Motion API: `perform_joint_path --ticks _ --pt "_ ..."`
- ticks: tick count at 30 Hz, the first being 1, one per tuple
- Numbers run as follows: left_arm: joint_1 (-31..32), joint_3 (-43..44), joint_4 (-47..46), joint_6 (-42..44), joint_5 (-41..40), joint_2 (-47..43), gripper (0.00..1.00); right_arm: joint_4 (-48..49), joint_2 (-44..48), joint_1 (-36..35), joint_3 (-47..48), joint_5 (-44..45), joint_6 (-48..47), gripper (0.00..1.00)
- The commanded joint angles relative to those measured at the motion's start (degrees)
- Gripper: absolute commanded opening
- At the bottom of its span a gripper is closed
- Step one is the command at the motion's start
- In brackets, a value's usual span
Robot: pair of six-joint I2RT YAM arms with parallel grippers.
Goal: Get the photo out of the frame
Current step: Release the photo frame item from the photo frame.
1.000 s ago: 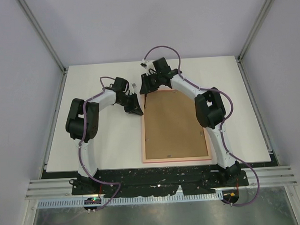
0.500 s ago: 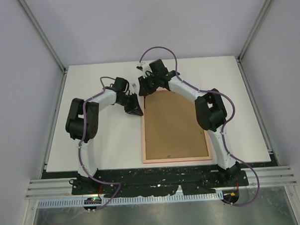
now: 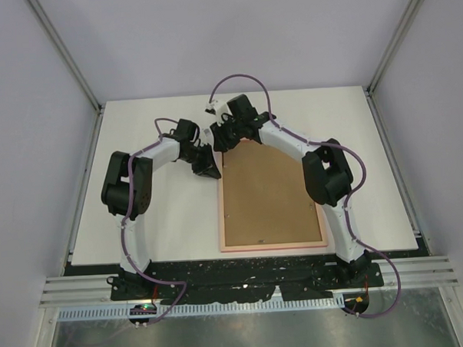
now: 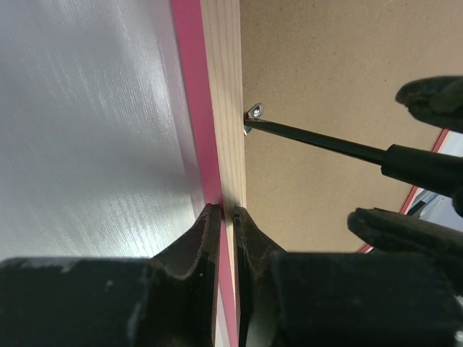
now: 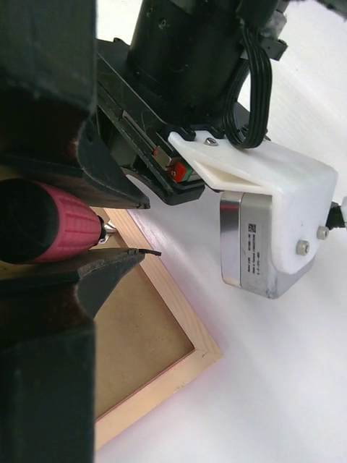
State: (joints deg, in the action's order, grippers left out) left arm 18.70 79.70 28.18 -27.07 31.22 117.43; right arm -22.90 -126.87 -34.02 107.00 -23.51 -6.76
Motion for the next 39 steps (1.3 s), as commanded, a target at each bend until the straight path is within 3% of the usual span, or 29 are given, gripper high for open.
perform_joint_path --ticks 1,25,39 --pt "0.1 1.2 0.6 0.4 -4.1 1.1 0.14 -2.7 4.1 -1.5 -1.3 -4.9 -2.5 0.08" --pt "0.1 1.2 0.6 0.5 -4.6 1.2 0.13 -9.3 5.6 -1.5 -1.6 -15.3 -13.8 0.08" --pt "0.1 1.2 0.7 0.5 -4.6 1.2 0.13 -9.6 4.9 -1.5 -0.1 -11.7 -13.5 0.08"
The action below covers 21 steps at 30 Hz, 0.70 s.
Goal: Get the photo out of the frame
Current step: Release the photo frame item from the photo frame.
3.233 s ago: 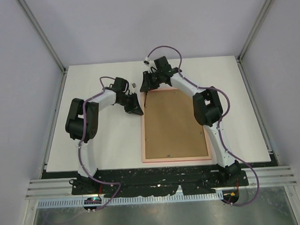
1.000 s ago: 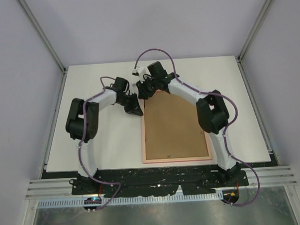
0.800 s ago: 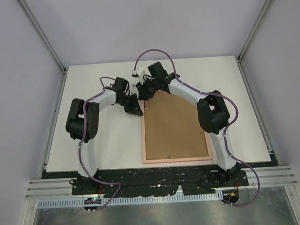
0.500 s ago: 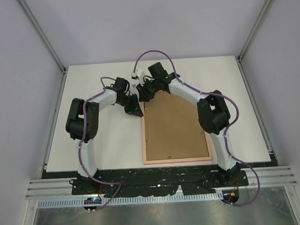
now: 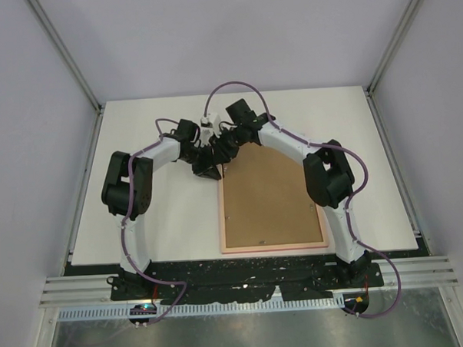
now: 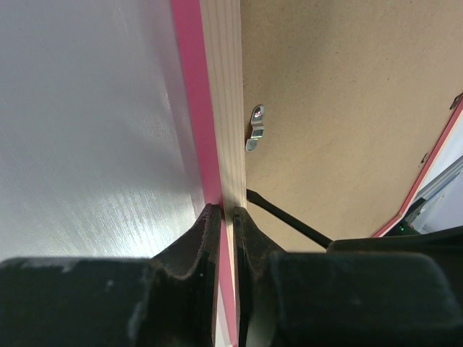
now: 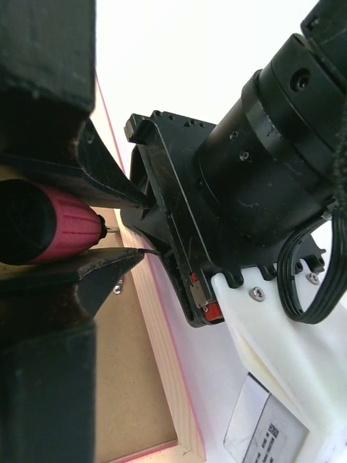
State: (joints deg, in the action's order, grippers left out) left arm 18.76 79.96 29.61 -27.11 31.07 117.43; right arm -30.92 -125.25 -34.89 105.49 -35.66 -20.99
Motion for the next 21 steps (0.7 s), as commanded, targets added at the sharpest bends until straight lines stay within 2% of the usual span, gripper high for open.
perform_joint_path --ticks 1,7,13,18,21 --pt "0.0 1.1 -0.7 0.6 -4.4 1.1 0.14 -1.6 3.3 -0.6 1.5 0.5 0.6 0.08" --pt "0.0 1.0 -0.7 0.6 -4.3 1.1 0.14 -2.7 5.4 -0.1 3.0 0.9 2.6 0.08" --pt "0.0 1.1 -0.6 0.6 -3.9 1.3 0.14 -4.2 9.8 1.6 3.4 7.1 5.8 0.08" --pt "0.0 1.0 -0.9 0.8 -3.2 1.3 0.13 -4.1 16.3 4.6 -1.2 4.5 8.5 0.08" --pt "0.0 1.0 -1.1 0.9 -2.9 1.2 0.14 -2.7 20.1 4.9 -4.8 6.4 10.0 0.08"
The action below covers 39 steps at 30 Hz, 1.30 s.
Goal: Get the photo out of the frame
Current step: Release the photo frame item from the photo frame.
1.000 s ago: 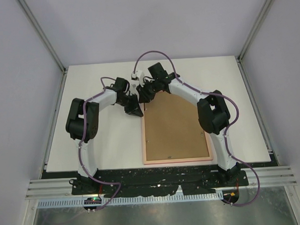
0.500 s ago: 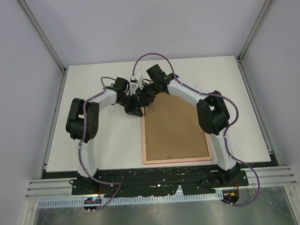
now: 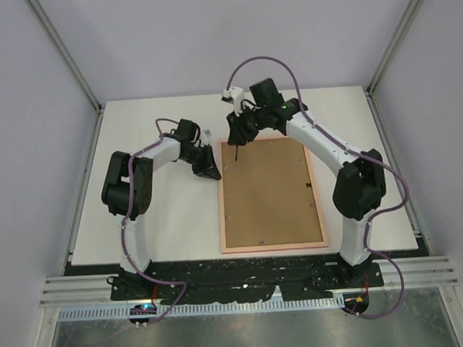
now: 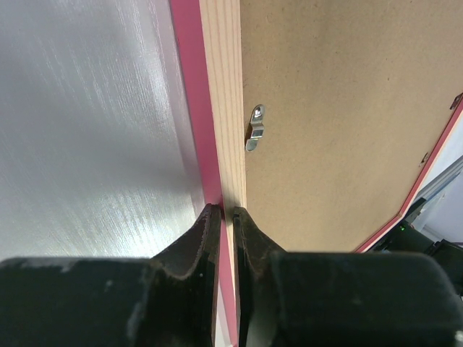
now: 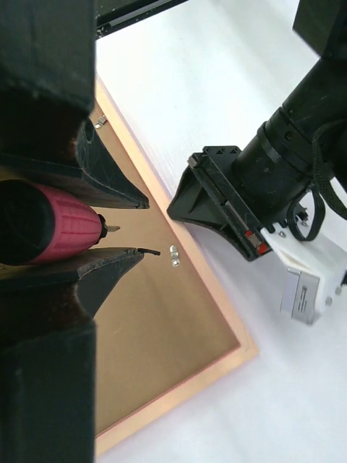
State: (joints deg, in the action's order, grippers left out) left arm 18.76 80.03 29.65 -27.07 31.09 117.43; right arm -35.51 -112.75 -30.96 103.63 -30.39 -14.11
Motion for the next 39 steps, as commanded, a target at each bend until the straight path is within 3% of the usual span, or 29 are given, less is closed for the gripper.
perform_joint_path --ticks 1,8,20,25,29,39 --pt "0.0 0.9 -1.2 1.0 -2.7 1.2 0.15 2.2 8.2 1.1 -4.8 0.5 2.9 0.08" --pt "0.0 1.2 -1.3 1.9 -0.4 1.4 0.15 4.7 10.4 -0.2 -12.7 -4.4 3.0 0.08" --pt "-0.7 -1.8 -6.3 0.4 1.2 -0.3 0.18 5.0 8.9 -8.1 -15.9 -1.3 0.8 0.08" --pt "-0.5 -1.7 -5.4 0.4 0.5 -0.5 0.27 4.8 8.9 -8.4 -16.0 0.4 0.7 0.08" --pt "-0.3 -2.4 -5.6 0.3 -0.8 -1.3 0.4 4.9 9.5 -8.4 -16.4 1.2 0.1 0.08" --pt "2.1 -1.3 -3.4 1.3 -2.9 -1.8 0.4 4.9 9.3 -8.5 -16.3 1.1 0.1 0.08"
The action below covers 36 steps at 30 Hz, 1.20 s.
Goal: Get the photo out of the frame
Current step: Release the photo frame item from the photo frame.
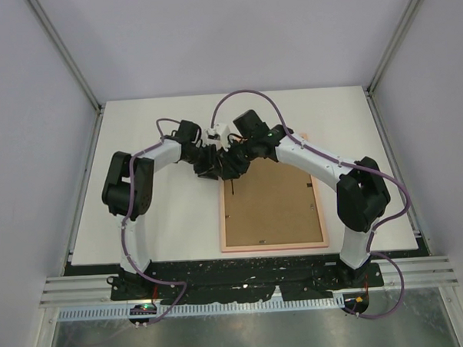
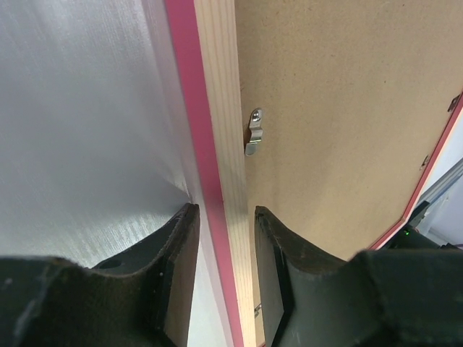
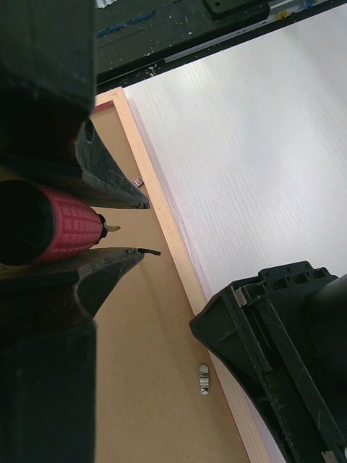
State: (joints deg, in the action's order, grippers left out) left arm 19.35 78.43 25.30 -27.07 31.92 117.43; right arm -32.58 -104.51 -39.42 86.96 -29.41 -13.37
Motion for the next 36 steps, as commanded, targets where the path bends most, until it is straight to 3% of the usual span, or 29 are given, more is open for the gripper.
perform_joint_path --ticks 1,18,36 --pt "1.7 0.9 1.8 1.5 -4.7 -1.5 0.4 1.9 1.1 -0.1 0.4 0.1 -0.6 0.08" --pt "2.6 5.5 7.1 1.8 -9.9 1.8 0.24 3.4 -0.2 -1.7 -1.4 0.0 -1.6 0.08" --pt "2.4 5.9 7.3 1.8 -10.0 2.2 0.21 9.6 -3.2 -3.5 -5.1 -3.5 1.9 0.08"
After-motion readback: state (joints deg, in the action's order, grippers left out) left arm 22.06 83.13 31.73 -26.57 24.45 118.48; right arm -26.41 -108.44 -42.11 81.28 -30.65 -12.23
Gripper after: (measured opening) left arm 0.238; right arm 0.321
